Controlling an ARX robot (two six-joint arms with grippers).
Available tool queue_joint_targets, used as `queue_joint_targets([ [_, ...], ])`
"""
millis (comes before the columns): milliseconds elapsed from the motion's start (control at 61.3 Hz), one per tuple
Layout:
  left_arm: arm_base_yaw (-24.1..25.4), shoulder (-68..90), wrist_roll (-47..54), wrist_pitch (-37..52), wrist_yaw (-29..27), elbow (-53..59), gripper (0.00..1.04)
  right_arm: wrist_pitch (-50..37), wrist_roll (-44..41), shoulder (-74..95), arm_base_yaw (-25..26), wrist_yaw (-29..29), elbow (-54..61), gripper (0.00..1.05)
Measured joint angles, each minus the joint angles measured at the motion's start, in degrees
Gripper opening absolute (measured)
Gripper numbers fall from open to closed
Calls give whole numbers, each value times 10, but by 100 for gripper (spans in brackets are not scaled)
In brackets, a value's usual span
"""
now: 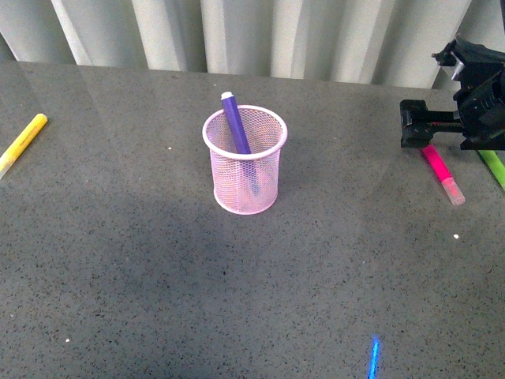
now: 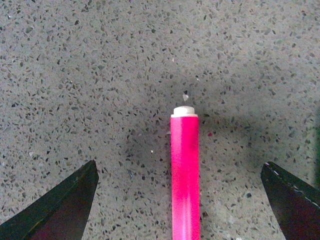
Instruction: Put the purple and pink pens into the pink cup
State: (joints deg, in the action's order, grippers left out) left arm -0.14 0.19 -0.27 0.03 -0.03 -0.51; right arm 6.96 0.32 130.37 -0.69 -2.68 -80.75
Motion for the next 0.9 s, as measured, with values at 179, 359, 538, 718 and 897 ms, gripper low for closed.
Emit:
queue_joint_targets([
  [179, 0, 0, 0, 0, 0, 0, 98, 6, 0, 26, -2, 2, -31, 98],
  [359, 0, 0, 0, 0, 0, 0, 98, 12, 1, 43, -4, 7, -49, 98],
  [538, 0, 0, 0, 0, 0, 0, 98, 13, 6, 45, -9, 7, -50, 98],
  [718, 0, 0, 0, 0, 0, 0, 98, 13, 10, 46, -14, 9, -50, 98],
  [897, 0, 0, 0, 0, 0, 0, 98, 8, 20, 47, -22, 13, -46, 74],
])
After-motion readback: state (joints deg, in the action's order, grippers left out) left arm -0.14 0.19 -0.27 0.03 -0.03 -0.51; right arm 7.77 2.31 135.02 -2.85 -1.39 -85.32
